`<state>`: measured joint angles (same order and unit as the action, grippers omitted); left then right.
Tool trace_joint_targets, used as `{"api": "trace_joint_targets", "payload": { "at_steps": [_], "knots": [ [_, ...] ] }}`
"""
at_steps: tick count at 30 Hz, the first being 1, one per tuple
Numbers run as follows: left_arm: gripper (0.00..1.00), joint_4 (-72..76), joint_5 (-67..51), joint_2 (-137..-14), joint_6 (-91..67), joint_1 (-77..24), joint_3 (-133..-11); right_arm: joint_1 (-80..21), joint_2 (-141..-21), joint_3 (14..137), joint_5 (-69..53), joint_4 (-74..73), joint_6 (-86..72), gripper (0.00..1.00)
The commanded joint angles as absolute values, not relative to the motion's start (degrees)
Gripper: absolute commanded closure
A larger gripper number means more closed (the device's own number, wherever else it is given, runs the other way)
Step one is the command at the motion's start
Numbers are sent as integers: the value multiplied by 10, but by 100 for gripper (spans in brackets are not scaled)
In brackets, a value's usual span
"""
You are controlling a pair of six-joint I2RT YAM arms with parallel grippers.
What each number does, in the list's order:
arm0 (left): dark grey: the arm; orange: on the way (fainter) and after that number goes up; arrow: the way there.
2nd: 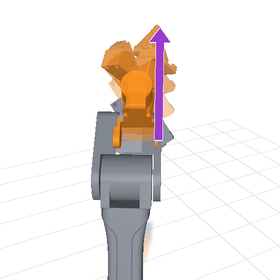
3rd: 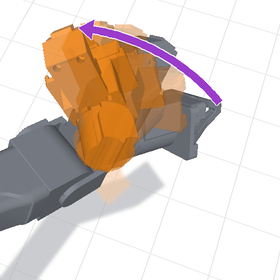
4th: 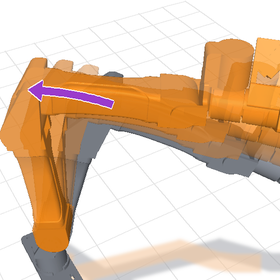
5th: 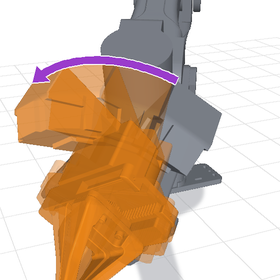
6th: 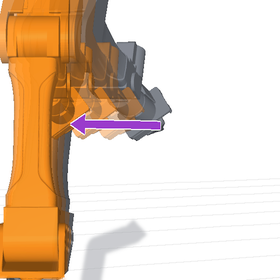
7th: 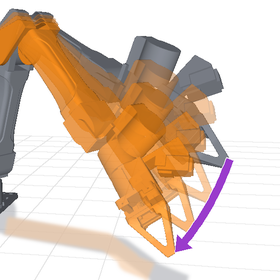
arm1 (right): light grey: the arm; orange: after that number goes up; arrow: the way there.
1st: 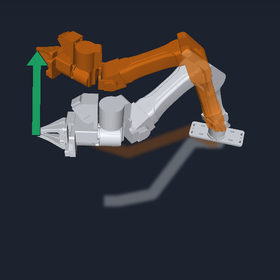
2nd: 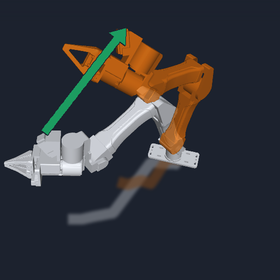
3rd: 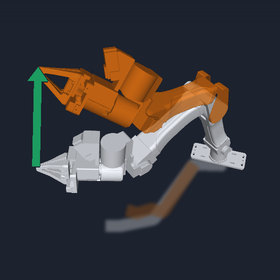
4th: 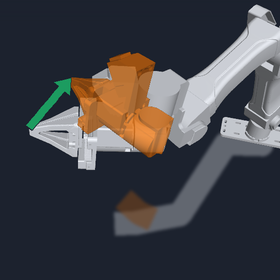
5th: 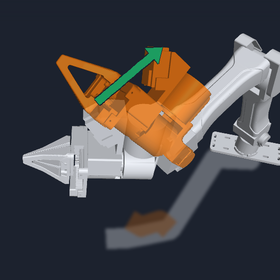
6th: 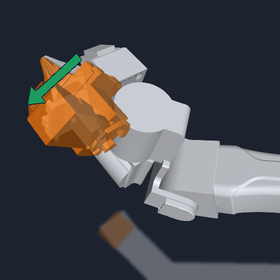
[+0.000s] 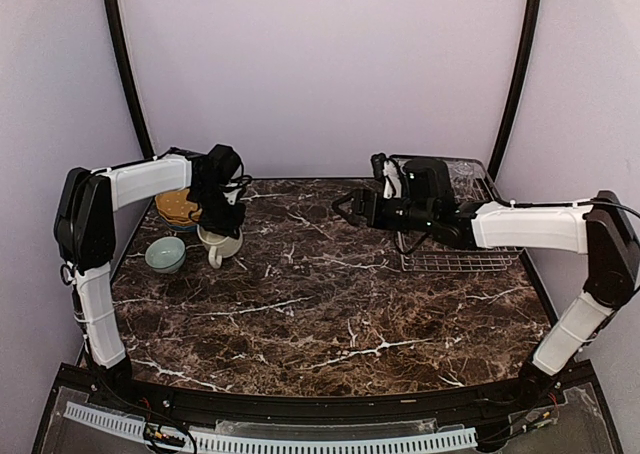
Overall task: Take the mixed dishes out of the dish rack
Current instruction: Place the cup at the corner of the board, then grab the cup from the dish rack.
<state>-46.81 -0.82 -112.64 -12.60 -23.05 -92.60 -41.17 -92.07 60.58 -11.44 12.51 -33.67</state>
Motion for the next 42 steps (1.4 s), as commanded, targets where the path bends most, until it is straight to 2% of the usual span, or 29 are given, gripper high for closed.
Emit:
{"api": "trace_joint_targets", "payload": {
  "at_steps": [1, 13, 21, 30, 34, 39, 42],
  "knots": [
    [99, -477, -11, -1125, -123, -234, -952, -409, -901, 597, -99, 129, -337, 8],
    [96, -484, 11, -1144, -126, -234, -957, -409, -870, 579, -78, 119, -328, 7],
    [77, -487, 4, -1144, -124, -234, -961, -407, -851, 574, -55, 101, -317, 5],
    [70, -477, -8, -1122, -119, -234, -957, -405, -843, 573, -44, 93, -306, 4],
    [59, -417, -36, -1069, -118, -234, -914, -403, -839, 580, -32, 72, -299, 4],
    [50, -328, -54, -967, -118, -234, -847, -396, -840, 610, -2, 17, -273, 1],
    [40, -259, -67, -920, -114, -234, -796, -383, -846, 642, 41, -48, -250, 1]
  ]
}}
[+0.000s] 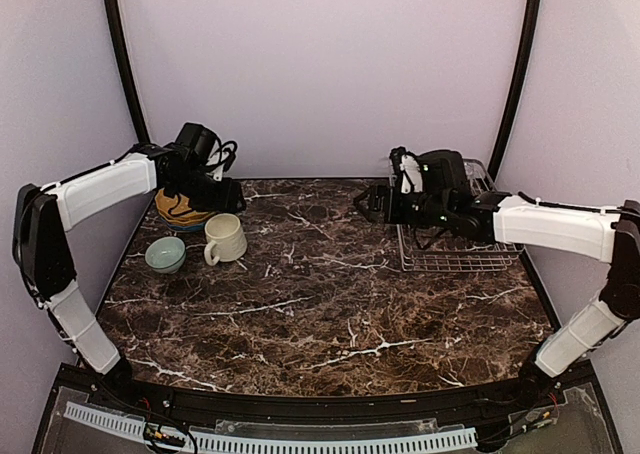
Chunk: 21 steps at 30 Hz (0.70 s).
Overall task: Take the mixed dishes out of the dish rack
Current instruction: Grab the cup from the dish rack.
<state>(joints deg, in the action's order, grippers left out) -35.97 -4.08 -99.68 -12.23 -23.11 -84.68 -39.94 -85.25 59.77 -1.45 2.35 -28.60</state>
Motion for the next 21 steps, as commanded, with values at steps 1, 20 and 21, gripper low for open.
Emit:
{"api": "trace_joint_targets", "payload": {
  "at_steps": [1, 20, 21],
  "knots": [
    [38, -247, -71, -899, -113, -234, -781, -374, -848, 652, 45, -66, -244, 1],
    [15, -150, -145, -844, -118, -234, -728, -151, -1081, 932, -31, -295, -141, 3],
    [14, -149, -145, -844, -117, -234, -727, -144, -1103, 953, -38, -305, -139, 5]
  ]
}}
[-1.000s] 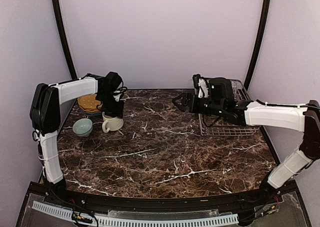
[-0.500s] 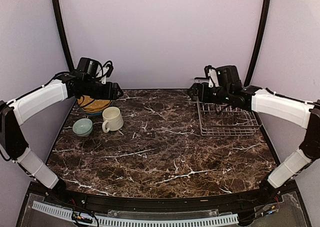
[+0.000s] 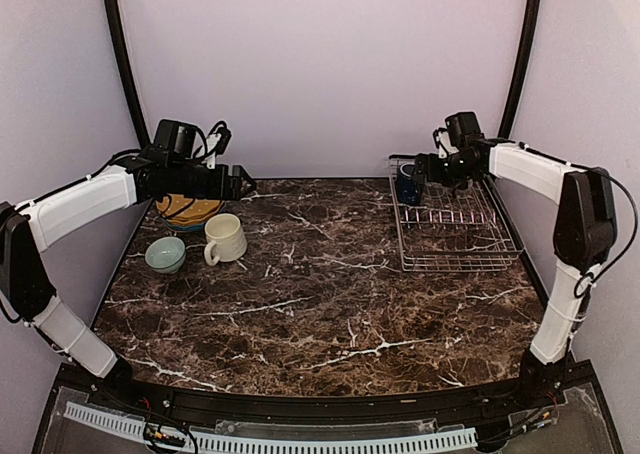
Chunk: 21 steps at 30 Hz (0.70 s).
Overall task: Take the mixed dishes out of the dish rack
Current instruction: Grab the cup from the dish rack.
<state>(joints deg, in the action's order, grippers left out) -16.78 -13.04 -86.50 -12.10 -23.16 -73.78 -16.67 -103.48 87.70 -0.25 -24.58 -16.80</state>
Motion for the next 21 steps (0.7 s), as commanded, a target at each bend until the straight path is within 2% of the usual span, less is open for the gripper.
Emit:
{"api": "trace_joint_targets", "payload": {
  "at_steps": [1, 14, 21],
  "knots": [
    [14, -148, -146, -844, -116, -234, -726, -139, -1121, 970, -48, -310, -138, 7],
    [13, -145, -173, -861, -126, -234, -728, -115, -1338, 1201, -82, -372, -114, 32],
    [13, -145, -175, -865, -125, -234, -728, -115, -1390, 1257, -89, -383, -123, 54]
  ]
}}
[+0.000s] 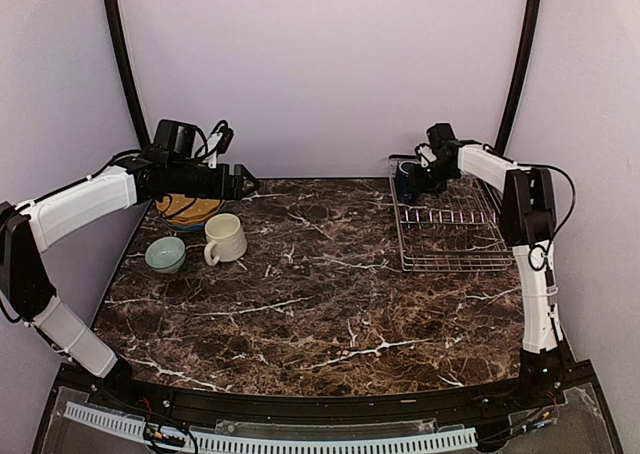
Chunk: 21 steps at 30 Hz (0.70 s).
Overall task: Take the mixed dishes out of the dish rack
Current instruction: Grab the cup from the dish rack.
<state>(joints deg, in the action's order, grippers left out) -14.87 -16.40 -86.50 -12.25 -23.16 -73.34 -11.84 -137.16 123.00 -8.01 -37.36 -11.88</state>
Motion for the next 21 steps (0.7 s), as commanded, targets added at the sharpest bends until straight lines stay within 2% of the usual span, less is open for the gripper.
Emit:
{"api": "trace_joint_targets", "payload": {
  "at_steps": [1, 5, 11, 21],
  "knots": [
    [13, -145, -175, -867, -125, -234, -728, -115, -1392, 1258, -90, -382, -124, 57],
    [13, -145, -174, -868, -125, -234, -728, -115, -1387, 1256, -85, -377, -126, 74],
    [13, -145, -174, -871, -127, -234, -727, -116, -1340, 1233, -98, -356, -124, 91],
    [13, -145, -177, -877, -130, -234, -727, -116, -1241, 1175, -148, -306, -141, 100]
  ]
}}
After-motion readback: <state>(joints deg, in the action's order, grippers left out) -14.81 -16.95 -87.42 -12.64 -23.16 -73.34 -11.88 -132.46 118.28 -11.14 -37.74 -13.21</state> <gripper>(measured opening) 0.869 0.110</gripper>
